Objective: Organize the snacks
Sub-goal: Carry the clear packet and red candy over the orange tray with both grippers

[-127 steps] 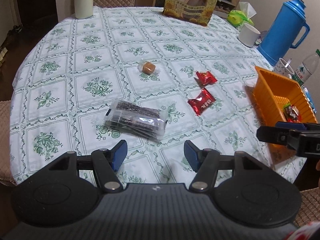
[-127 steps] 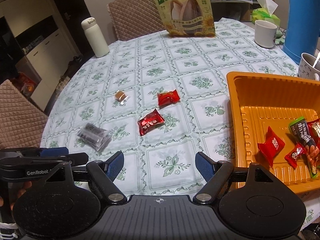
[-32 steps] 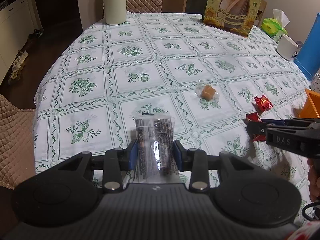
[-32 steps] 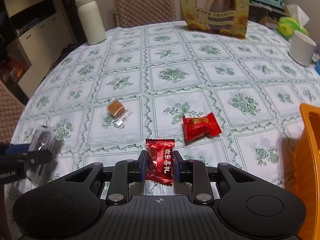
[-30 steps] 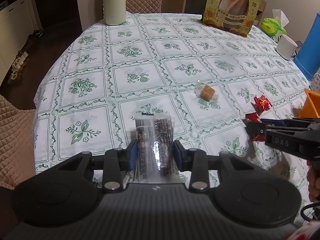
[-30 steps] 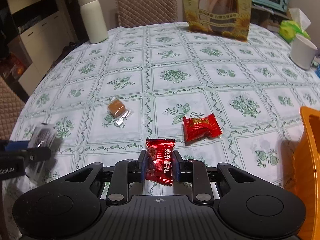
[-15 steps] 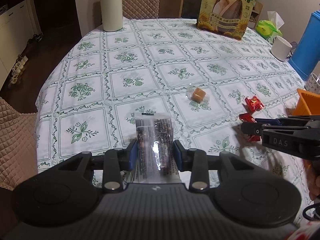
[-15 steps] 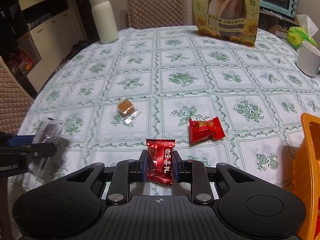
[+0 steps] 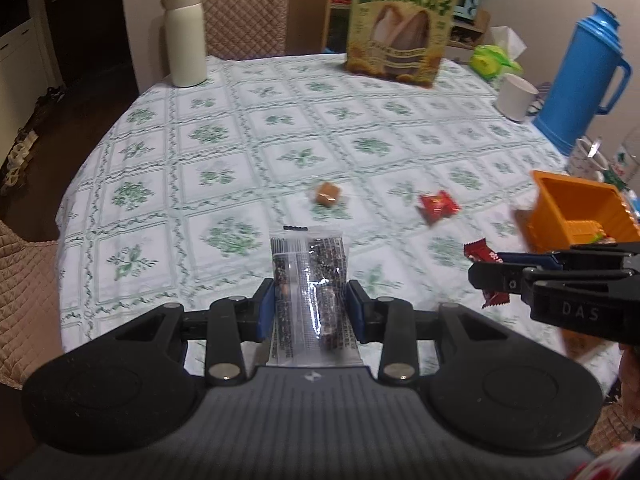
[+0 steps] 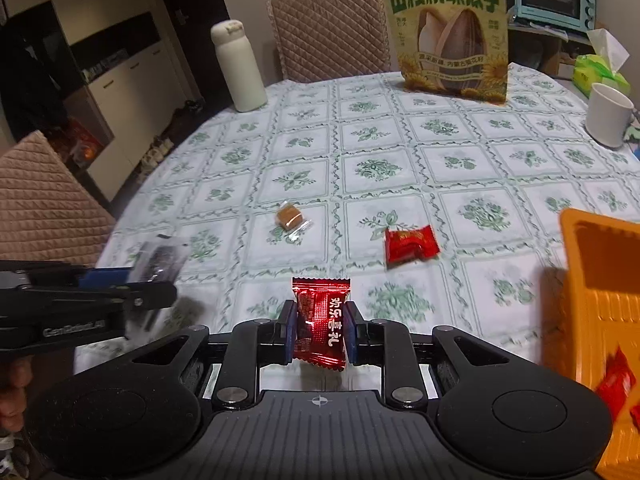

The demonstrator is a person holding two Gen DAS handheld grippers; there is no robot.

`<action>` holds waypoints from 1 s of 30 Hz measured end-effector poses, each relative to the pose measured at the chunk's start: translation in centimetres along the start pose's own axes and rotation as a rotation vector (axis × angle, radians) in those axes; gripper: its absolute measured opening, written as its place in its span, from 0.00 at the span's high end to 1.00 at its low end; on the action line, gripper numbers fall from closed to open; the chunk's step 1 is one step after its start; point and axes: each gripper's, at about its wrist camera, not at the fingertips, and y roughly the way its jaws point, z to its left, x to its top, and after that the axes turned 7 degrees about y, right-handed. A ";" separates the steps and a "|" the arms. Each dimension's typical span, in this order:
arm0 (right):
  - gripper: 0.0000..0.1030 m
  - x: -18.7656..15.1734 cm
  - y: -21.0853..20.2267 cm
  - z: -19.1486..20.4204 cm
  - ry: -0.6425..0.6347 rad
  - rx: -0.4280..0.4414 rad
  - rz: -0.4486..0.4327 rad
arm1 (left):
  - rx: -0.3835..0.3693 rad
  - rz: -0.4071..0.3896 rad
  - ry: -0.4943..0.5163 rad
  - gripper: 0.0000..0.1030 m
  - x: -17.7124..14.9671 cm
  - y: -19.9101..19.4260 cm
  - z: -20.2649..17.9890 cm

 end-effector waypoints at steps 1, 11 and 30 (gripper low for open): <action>0.76 -0.2 -0.6 -0.2 0.005 0.004 -0.002 | -0.009 -0.002 0.003 0.67 0.0 -0.3 -0.5; 0.76 -2.3 -7.2 -3.5 0.061 0.001 -0.044 | -0.104 -0.019 0.074 0.67 -0.2 -2.5 -6.9; 0.76 -3.7 -16.8 -15.0 0.211 -0.140 -0.166 | -0.260 -0.082 0.224 0.67 3.0 -2.5 -21.3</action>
